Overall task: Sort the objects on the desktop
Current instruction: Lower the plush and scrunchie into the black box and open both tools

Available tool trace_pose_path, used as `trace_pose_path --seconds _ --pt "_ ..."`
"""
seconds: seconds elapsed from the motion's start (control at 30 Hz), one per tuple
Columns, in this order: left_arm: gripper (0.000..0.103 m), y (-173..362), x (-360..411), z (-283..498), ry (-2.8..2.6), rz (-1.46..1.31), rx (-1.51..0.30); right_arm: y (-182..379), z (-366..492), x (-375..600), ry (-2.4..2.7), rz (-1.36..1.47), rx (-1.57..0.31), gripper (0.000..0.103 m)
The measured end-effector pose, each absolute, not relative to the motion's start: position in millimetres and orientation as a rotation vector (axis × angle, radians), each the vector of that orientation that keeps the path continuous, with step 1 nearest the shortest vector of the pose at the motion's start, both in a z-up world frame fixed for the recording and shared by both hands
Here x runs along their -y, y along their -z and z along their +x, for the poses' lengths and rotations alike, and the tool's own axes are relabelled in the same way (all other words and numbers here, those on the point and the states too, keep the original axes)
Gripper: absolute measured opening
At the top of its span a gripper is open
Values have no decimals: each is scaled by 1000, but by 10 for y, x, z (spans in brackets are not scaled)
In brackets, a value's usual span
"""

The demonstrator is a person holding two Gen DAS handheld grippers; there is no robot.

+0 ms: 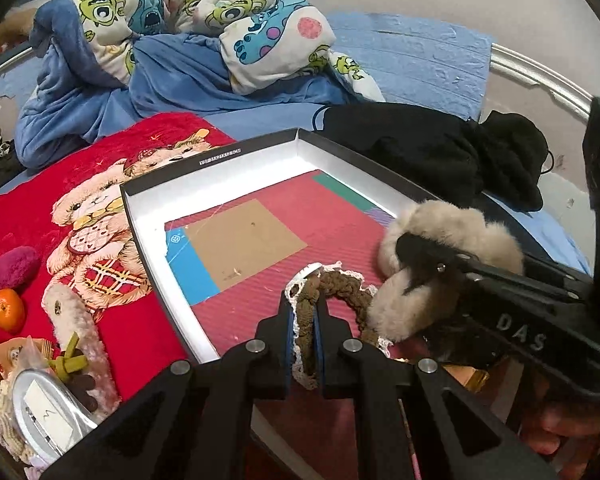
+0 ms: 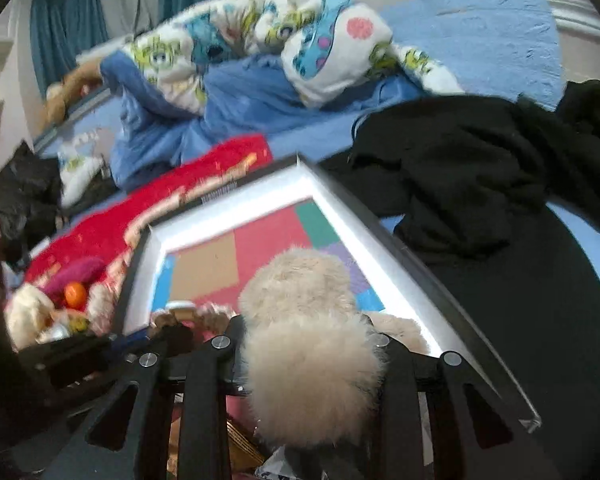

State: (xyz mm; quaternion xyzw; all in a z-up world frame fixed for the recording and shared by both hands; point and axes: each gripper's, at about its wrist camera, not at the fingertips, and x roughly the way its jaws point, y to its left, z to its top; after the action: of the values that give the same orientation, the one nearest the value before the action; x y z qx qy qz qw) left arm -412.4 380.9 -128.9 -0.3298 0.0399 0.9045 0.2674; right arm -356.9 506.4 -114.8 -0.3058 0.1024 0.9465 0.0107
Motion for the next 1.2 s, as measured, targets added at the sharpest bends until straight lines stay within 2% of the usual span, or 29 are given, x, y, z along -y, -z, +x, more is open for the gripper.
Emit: trace_pose_path --seconds 0.1,0.2,0.63,0.87,1.03,1.13,1.17,1.2 --pt "9 1297 -3783 -4133 -2437 -891 -92 1164 -3623 -4954 -2908 -1011 -170 29" --pt "9 1295 -3776 -4128 -2439 -890 -91 1182 -3642 -4918 -2885 -1021 -102 29" --pt "9 1302 -3781 -4105 -2452 -877 -105 1218 -3600 -4850 -2870 -948 -31 30" --pt "9 1299 -3780 -4083 -2465 -855 -112 1214 -3528 -4765 -2893 -878 29 41" --pt "9 1237 -3743 -4009 -2517 -795 -113 1177 -3431 -4748 -2894 -789 43 59" --pt "12 1227 -3653 -4042 -2561 -811 -74 1140 -3349 -4807 -2902 -722 -4 85" --pt "24 1228 -3598 -4072 -2547 -821 -27 1122 -3315 -4836 -2912 -697 -29 99" --pt "39 1225 -3567 -4087 -2535 -825 -3 1102 -3271 -4871 -2917 -663 -59 103"
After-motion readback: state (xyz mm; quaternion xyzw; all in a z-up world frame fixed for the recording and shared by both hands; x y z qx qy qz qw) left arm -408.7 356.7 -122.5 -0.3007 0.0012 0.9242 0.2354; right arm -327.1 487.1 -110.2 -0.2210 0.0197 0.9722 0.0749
